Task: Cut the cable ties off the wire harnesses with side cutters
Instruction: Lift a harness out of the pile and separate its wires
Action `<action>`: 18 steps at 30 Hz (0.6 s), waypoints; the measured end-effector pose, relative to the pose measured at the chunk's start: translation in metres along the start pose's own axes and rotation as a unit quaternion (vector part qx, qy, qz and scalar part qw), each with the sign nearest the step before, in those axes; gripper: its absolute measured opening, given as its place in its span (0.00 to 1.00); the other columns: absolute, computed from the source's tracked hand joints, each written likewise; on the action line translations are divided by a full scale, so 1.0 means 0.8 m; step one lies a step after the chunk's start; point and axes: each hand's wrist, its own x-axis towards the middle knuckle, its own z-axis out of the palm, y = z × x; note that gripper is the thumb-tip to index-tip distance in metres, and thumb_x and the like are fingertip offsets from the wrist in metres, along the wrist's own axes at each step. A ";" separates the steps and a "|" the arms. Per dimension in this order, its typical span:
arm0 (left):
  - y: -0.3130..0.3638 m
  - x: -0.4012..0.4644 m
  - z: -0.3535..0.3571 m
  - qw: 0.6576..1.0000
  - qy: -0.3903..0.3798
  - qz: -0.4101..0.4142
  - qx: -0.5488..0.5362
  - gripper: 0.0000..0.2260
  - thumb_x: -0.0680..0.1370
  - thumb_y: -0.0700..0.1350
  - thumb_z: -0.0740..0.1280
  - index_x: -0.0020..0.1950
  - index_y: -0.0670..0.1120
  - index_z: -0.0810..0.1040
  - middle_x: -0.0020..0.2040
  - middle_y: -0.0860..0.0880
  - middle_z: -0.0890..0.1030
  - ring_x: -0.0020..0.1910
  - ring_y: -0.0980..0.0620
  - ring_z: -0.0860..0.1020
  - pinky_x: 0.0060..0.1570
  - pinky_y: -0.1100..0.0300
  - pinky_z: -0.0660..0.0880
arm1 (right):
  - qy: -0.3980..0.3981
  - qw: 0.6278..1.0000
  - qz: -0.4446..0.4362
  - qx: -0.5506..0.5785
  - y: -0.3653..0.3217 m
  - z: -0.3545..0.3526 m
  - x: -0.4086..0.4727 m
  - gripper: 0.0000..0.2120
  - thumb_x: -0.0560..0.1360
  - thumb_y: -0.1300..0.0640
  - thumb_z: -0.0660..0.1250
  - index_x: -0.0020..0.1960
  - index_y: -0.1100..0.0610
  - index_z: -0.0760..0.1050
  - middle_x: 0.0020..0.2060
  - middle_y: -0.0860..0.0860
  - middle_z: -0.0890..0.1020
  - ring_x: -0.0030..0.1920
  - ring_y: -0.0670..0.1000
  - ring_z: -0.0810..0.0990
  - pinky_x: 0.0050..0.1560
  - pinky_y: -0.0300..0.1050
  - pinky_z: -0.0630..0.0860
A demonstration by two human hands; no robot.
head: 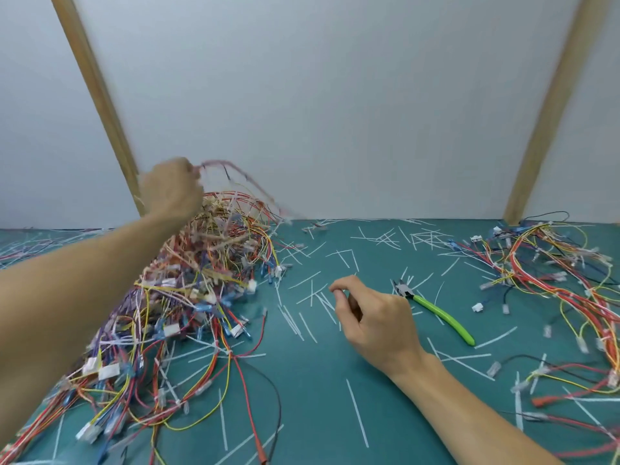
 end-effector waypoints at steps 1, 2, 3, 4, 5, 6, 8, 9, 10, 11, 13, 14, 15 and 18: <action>0.002 0.007 -0.013 0.995 0.039 -0.055 -0.077 0.10 0.82 0.43 0.61 0.54 0.44 0.82 0.50 0.42 0.84 0.50 0.39 0.81 0.54 0.48 0.75 | 0.000 1.000 0.003 0.001 0.001 0.000 0.001 0.08 0.80 0.54 0.62 0.47 0.52 0.80 0.25 0.43 0.70 0.24 0.48 0.71 0.23 0.47 0.70; 0.004 0.011 -0.025 0.982 0.082 -0.091 -0.143 0.10 0.81 0.43 0.60 0.54 0.45 0.81 0.52 0.42 0.83 0.52 0.39 0.80 0.55 0.47 0.75 | 0.001 1.000 0.007 0.002 0.002 0.000 0.001 0.08 0.80 0.54 0.63 0.47 0.52 0.80 0.25 0.42 0.69 0.24 0.48 0.71 0.23 0.47 0.70; 0.006 0.012 -0.035 0.976 0.113 -0.082 -0.168 0.10 0.81 0.43 0.60 0.54 0.46 0.80 0.54 0.43 0.82 0.53 0.39 0.79 0.55 0.47 0.74 | 0.002 1.000 0.012 0.003 0.002 0.000 0.001 0.07 0.80 0.54 0.63 0.47 0.52 0.80 0.25 0.42 0.69 0.24 0.48 0.71 0.24 0.47 0.70; 0.011 0.008 -0.041 0.980 0.120 -0.027 -0.155 0.09 0.81 0.43 0.60 0.54 0.46 0.80 0.55 0.43 0.81 0.53 0.38 0.79 0.55 0.46 0.74 | 0.002 1.000 0.017 0.005 0.003 0.001 0.001 0.07 0.79 0.55 0.64 0.47 0.52 0.80 0.25 0.42 0.69 0.24 0.48 0.71 0.24 0.47 0.70; 0.016 0.001 -0.045 0.986 0.086 0.065 -0.127 0.08 0.81 0.43 0.62 0.54 0.47 0.80 0.54 0.43 0.81 0.52 0.38 0.79 0.54 0.45 0.75 | 0.002 1.000 0.023 0.008 0.004 0.001 0.001 0.06 0.79 0.55 0.64 0.47 0.52 0.80 0.25 0.42 0.69 0.24 0.48 0.71 0.24 0.47 0.71; 0.023 -0.007 -0.047 0.981 0.001 0.166 -0.105 0.07 0.81 0.43 0.64 0.54 0.47 0.81 0.53 0.44 0.82 0.51 0.40 0.79 0.53 0.46 0.76 | 0.003 1.000 0.029 0.011 0.004 0.001 0.001 0.06 0.79 0.56 0.65 0.47 0.51 0.80 0.24 0.42 0.69 0.24 0.48 0.71 0.25 0.47 0.71; 0.039 -0.030 -0.053 0.921 -0.259 0.291 -0.023 0.06 0.79 0.42 0.69 0.54 0.47 0.85 0.50 0.48 0.85 0.50 0.45 0.82 0.54 0.50 0.78 | 0.002 0.999 0.038 0.010 0.004 0.001 0.000 0.05 0.78 0.57 0.66 0.47 0.51 0.80 0.24 0.42 0.69 0.24 0.47 0.71 0.25 0.47 0.71; 0.044 -0.037 -0.054 0.879 -0.358 0.316 0.009 0.07 0.79 0.43 0.71 0.55 0.48 0.86 0.51 0.49 0.86 0.50 0.48 0.83 0.55 0.53 0.78 | 0.000 0.999 0.042 0.008 0.003 0.001 0.000 0.04 0.78 0.57 0.66 0.47 0.51 0.80 0.24 0.42 0.69 0.24 0.47 0.71 0.25 0.47 0.72; 0.046 -0.040 -0.055 0.855 -0.404 0.325 0.011 0.07 0.78 0.43 0.72 0.55 0.48 0.86 0.52 0.50 0.86 0.52 0.50 0.83 0.57 0.55 0.77 | -0.002 0.999 0.045 0.005 0.003 0.001 0.000 0.04 0.78 0.57 0.67 0.46 0.51 0.80 0.24 0.42 0.69 0.25 0.47 0.71 0.26 0.47 0.72; 0.045 -0.040 -0.057 0.856 -0.403 0.324 -0.014 0.09 0.78 0.43 0.73 0.57 0.48 0.86 0.55 0.51 0.85 0.54 0.51 0.82 0.59 0.57 0.76 | -0.005 0.999 0.046 0.002 0.002 0.000 0.000 0.04 0.77 0.57 0.67 0.46 0.51 0.80 0.24 0.42 0.69 0.25 0.47 0.71 0.26 0.47 0.73; 0.037 -0.034 -0.060 0.902 -0.312 0.287 -0.086 0.11 0.79 0.43 0.71 0.62 0.47 0.83 0.60 0.50 0.82 0.59 0.50 0.79 0.62 0.57 0.72 | -0.012 0.999 0.043 -0.006 -0.001 -0.002 -0.001 0.04 0.77 0.57 0.67 0.46 0.50 0.80 0.24 0.42 0.70 0.24 0.46 0.71 0.27 0.47 0.73; 0.029 -0.029 -0.059 0.929 -0.252 0.252 -0.103 0.12 0.80 0.42 0.69 0.63 0.46 0.81 0.61 0.48 0.81 0.59 0.48 0.78 0.62 0.55 0.73 | -0.015 0.999 0.041 -0.009 -0.002 -0.003 -0.001 0.04 0.77 0.57 0.67 0.46 0.50 0.80 0.24 0.42 0.70 0.25 0.46 0.72 0.27 0.47 0.73; 0.019 -0.025 -0.058 0.950 -0.205 0.215 -0.092 0.12 0.81 0.43 0.68 0.64 0.45 0.79 0.61 0.46 0.80 0.58 0.47 0.78 0.61 0.51 0.74 | -0.020 0.999 0.041 -0.012 -0.001 -0.004 -0.002 0.04 0.77 0.57 0.67 0.46 0.50 0.80 0.24 0.41 0.69 0.25 0.46 0.72 0.26 0.46 0.72; -0.018 -0.028 -0.055 0.976 -0.163 0.144 0.030 0.19 0.80 0.54 0.68 0.65 0.44 0.72 0.60 0.44 0.77 0.55 0.43 0.78 0.51 0.47 0.76 | -0.040 0.998 0.045 -0.029 -0.001 -0.005 -0.003 0.04 0.77 0.56 0.66 0.46 0.48 0.79 0.24 0.39 0.68 0.26 0.46 0.72 0.26 0.45 0.72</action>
